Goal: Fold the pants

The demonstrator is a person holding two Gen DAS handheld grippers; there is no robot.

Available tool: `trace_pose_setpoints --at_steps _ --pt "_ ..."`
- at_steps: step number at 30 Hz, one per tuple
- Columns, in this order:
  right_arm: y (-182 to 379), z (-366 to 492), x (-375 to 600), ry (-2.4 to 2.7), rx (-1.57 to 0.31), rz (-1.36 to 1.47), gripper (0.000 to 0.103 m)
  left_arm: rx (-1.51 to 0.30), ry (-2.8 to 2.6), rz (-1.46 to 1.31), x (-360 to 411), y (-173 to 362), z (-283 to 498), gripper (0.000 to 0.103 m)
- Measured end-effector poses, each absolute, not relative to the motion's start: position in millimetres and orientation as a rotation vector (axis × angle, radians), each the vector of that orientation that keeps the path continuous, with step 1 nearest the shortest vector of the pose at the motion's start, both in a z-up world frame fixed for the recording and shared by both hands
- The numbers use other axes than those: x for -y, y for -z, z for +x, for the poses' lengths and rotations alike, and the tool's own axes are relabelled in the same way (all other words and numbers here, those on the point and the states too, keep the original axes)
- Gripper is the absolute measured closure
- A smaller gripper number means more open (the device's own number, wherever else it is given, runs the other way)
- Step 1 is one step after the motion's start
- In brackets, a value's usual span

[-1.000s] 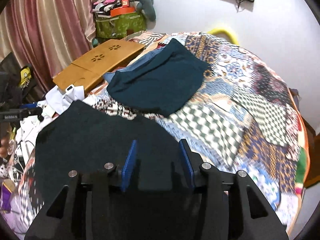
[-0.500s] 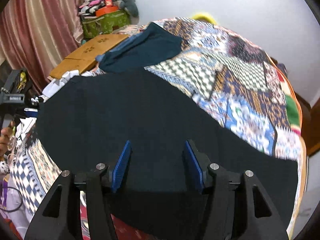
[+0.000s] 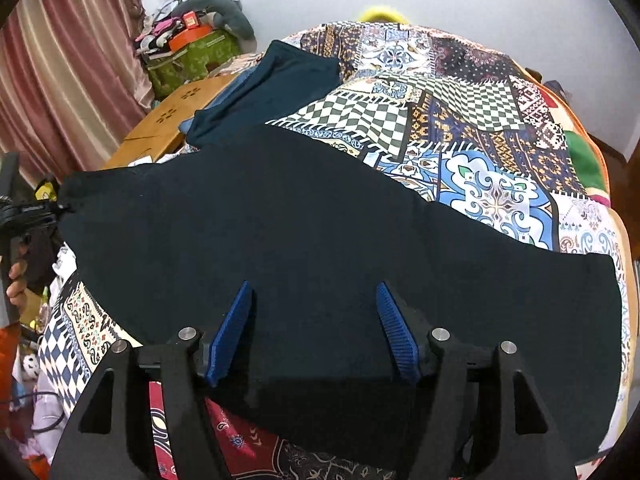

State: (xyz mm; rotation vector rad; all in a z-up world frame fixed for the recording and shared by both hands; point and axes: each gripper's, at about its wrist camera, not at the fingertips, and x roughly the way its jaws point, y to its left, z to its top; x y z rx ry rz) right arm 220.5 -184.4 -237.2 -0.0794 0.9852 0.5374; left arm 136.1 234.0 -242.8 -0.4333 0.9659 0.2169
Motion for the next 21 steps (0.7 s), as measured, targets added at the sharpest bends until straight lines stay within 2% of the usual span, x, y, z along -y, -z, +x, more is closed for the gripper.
trace_pose_setpoints --at_steps 5,6,8,11,15,17,21 --pt "214.2 228.5 174.8 -0.543 -0.975 -0.083 0.042 -1.112 -0.183 -0.408 -224.9 299.9 142.8 0.09" --pt "205.9 231.5 170.1 -0.562 -0.96 -0.055 0.041 -1.125 -0.181 -0.402 -223.4 306.9 142.6 0.084" --pt "197.4 237.3 159.6 -0.587 -0.94 -0.028 0.041 -1.11 -0.188 -0.379 -222.0 305.5 139.4 0.082" --pt "194.0 245.3 133.4 -0.618 -0.913 -0.043 0.041 -1.107 -0.207 -0.327 -220.4 296.7 134.8 0.071" --pt "214.9 255.6 110.4 -0.634 -0.957 -0.065 0.041 -1.1 -0.253 -0.242 -221.0 280.0 124.9 0.049" --pt "229.6 257.0 110.9 -0.622 -1.0 -0.074 0.041 -1.077 -0.267 -0.201 -219.2 268.0 122.9 0.043" --pt "243.5 253.7 149.5 -0.576 -1.017 -0.027 0.041 -1.021 -0.267 -0.153 -214.9 240.7 129.9 0.025"
